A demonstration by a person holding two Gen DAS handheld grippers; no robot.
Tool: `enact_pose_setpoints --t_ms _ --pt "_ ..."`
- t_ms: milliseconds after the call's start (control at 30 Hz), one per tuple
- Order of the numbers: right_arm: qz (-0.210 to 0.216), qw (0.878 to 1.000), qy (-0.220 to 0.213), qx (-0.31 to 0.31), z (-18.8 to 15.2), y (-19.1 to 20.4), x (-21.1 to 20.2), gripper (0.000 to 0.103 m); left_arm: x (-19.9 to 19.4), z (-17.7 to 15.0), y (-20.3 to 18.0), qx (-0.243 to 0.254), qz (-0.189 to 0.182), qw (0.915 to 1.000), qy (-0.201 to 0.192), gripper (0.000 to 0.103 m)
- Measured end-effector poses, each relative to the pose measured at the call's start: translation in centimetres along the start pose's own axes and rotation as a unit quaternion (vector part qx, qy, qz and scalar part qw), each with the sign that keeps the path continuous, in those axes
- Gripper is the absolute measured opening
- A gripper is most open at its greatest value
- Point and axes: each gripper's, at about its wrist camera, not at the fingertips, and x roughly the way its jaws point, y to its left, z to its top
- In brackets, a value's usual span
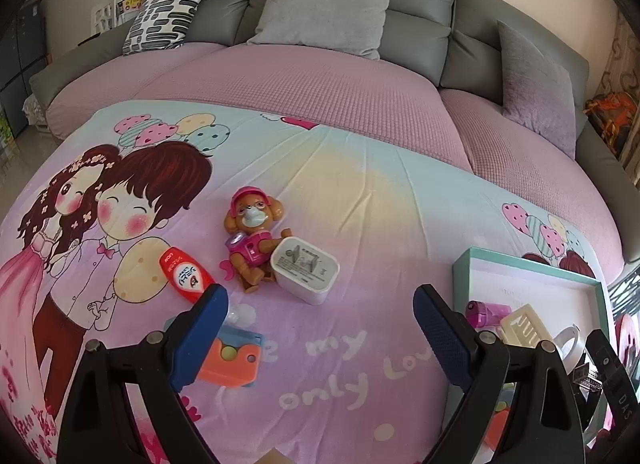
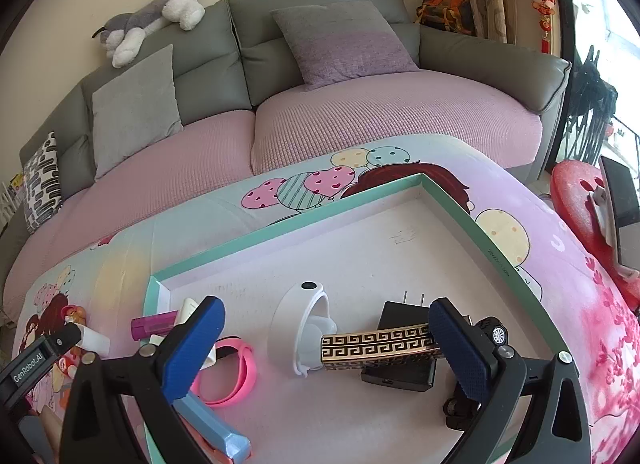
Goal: Organize rigid objects
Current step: 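Move the right tool toward the white charger plug while the left tool moves toward the orange-blue toy knife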
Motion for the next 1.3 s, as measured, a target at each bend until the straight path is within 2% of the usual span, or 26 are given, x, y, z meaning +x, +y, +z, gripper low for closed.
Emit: enact_pose_setpoints --t_ms 133,333,633,833,1133,1300 --pt "0.009 1.0 -0.005 -0.013 0.0 1.2 -0.3 0.103 0.1 0.1 1.0 -0.008 0.003 1.0 0.005 0.094" --pt "0.051 0.997 -0.005 -0.05 -0.6 5.3 -0.7 0.103 -0.4 0.5 3.0 -0.016 0.017 0.9997 0.004 0.094" --pt "0.1 0.988 0.002 -0.114 -2.4 11.4 -1.3 0.103 -1.2 1.4 8.7 -0.051 0.07 0.9962 -0.004 0.094" --pt "0.139 0.979 0.01 -0.147 -3.8 14.7 -1.7 0.103 -2.0 1.4 12.1 -0.084 0.088 0.9926 -0.012 0.094" --pt "0.182 0.969 0.034 -0.161 -5.7 18.0 -1.4 0.103 -2.4 1.3 15.6 -0.115 0.096 0.9886 -0.011 0.094" --pt "0.19 0.963 0.043 -0.184 -7.0 20.1 -1.1 0.103 -1.9 0.9 16.3 -0.122 0.085 0.9889 0.002 0.094"
